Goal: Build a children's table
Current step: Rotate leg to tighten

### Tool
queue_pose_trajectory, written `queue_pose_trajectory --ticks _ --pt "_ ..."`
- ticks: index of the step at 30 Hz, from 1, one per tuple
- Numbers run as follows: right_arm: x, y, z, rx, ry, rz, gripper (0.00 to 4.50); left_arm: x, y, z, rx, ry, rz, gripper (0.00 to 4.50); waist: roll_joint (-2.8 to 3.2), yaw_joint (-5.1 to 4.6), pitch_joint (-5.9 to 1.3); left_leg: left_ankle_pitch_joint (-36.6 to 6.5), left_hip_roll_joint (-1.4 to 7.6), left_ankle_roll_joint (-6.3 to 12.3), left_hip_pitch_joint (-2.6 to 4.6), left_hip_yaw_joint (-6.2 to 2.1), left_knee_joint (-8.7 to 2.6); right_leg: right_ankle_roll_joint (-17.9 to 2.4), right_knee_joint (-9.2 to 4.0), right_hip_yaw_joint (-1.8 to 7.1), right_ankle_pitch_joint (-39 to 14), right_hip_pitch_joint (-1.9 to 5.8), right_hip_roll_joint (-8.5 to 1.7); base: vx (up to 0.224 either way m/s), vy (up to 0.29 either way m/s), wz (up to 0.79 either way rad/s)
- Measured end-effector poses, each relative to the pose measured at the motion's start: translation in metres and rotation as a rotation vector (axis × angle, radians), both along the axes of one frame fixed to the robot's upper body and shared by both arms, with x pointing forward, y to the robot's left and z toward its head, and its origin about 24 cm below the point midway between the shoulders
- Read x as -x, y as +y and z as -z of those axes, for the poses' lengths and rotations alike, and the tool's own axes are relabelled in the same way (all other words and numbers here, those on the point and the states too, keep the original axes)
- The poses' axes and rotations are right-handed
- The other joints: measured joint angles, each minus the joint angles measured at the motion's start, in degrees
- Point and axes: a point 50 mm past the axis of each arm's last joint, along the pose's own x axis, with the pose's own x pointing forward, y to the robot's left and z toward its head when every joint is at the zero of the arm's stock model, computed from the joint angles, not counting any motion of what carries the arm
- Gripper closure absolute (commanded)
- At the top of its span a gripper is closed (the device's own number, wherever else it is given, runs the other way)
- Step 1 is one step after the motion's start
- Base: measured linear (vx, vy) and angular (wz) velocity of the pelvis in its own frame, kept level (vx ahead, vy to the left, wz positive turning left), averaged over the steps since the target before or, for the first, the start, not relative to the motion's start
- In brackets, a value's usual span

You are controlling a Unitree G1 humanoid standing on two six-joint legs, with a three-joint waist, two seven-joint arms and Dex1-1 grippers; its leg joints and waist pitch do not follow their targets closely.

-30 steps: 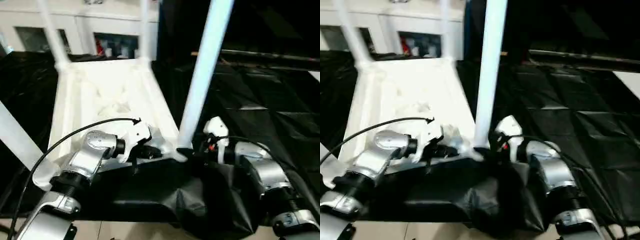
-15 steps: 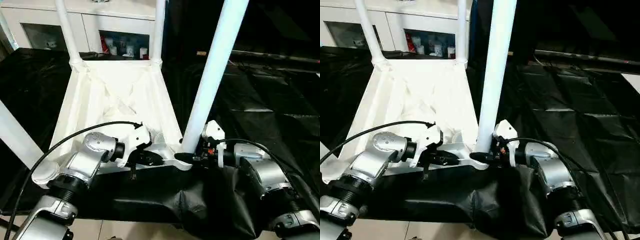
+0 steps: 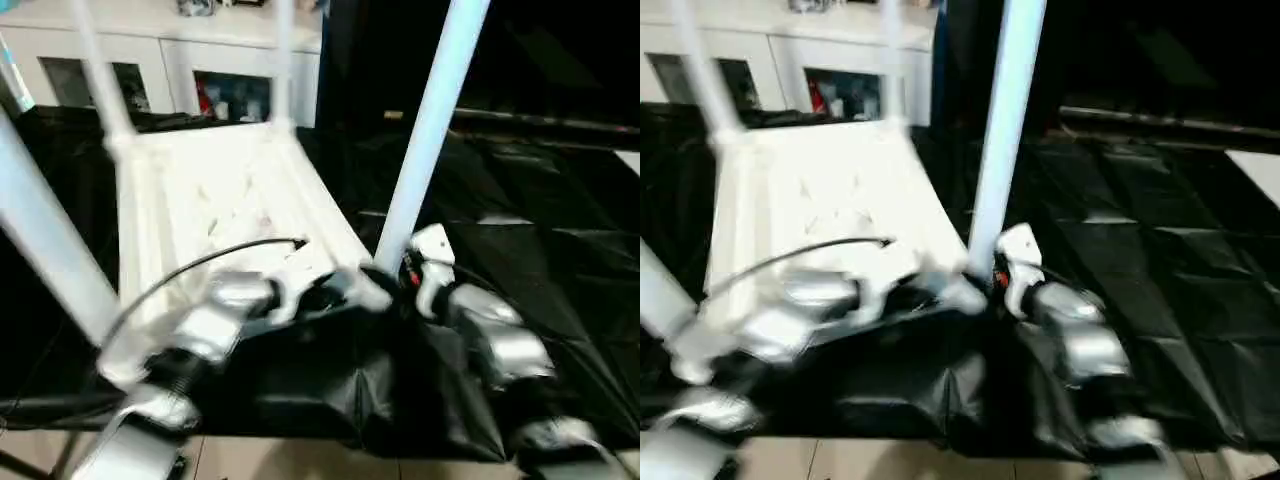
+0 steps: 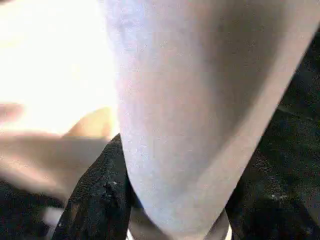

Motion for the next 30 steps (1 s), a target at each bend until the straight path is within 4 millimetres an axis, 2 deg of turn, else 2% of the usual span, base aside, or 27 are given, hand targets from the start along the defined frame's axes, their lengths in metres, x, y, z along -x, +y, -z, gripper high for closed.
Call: queue_pose_trajectory --ticks 2,6,7,14,16,18,23,30 --pt "-0.004 0.003 0.001 0.02 0.01 0.075 2.49 0.0 -0.009 0.002 -0.005 -0.007 -0.039 4.5 -0.03 0.05 -0.23 0.0 -0.02 0.0 -0.01 -0.01 -0.01 0.0 -0.12 -0.01 0.0 0.04 0.0 0.0 0.0 0.0" --pt "-0.004 0.005 0.002 0.028 0.006 0.097 2.49 0.001 -0.013 0.004 -0.012 -0.01 -0.045 4.5 0.03 0.08 -0.54 0.0 -0.03 0.01 -0.02 -0.02 -0.07 0.0 -0.24 0.0 0.0 0.08 0.0 0.0 0.0 0.0" --pt "-0.004 0.005 0.002 0.032 0.002 0.096 1.95 0.001 -0.014 0.004 -0.013 -0.011 -0.043 4.5 0.1 0.08 -0.58 0.0 -0.04 0.01 -0.02 -0.02 -0.14 0.1 -0.33 -0.01 0.0 0.09 0.0 0.0 0.0 0.0" --pt "-0.002 0.003 0.001 0.024 -0.01 0.019 1.33 0.0 -0.009 0.002 -0.003 -0.021 -0.018 4.5 0.1 0.07 -0.6 0.0 -0.06 0.01 -0.03 -0.03 -0.47 0.1 -0.4 -0.04 0.1 0.04 0.01 0.0 0.0 0.0" --pt "0.001 -0.001 0.0 0.049 -0.019 -0.061 1.25 0.0 -0.005 0.001 0.003 -0.012 0.006 4.5 0.06 0.1 -0.58 0.0 -0.04 0.01 -0.04 -0.04 -0.55 0.1 -0.39 -0.07 0.1 0.01 0.03 0.0 0.0 0.0" --pt "0.007 -0.011 -0.003 0.081 -0.03 -0.199 1.25 0.002 0.004 -0.001 0.02 0.004 0.056 4.5 0.07 0.21 -0.58 0.0 -0.02 0.01 -0.05 -0.05 -0.61 0.2 -0.36 -0.08 0.2 0.01 0.05 0.0 0.0 0.0" --pt "0.023 -0.018 -0.009 0.077 -0.029 -0.441 1.25 0.008 0.032 -0.005 0.022 0.029 0.186 4.5 0.09 0.22 -0.57 0.0 0.13 0.0 -0.21 -0.04 -0.72 0.1 -0.38 -0.08 0.1 -0.19 0.24 0.0 0.0 0.0" --pt "0.041 -0.024 -0.017 0.077 0.017 -0.727 1.25 0.02 0.059 -0.01 0.033 0.116 0.336 4.5 -0.37 0.46 -0.29 0.0 0.14 0.04 -0.46 -0.02 -0.71 -0.2 -0.45 -0.1 0.2 -0.35 0.23 0.0 0.0 0.0"
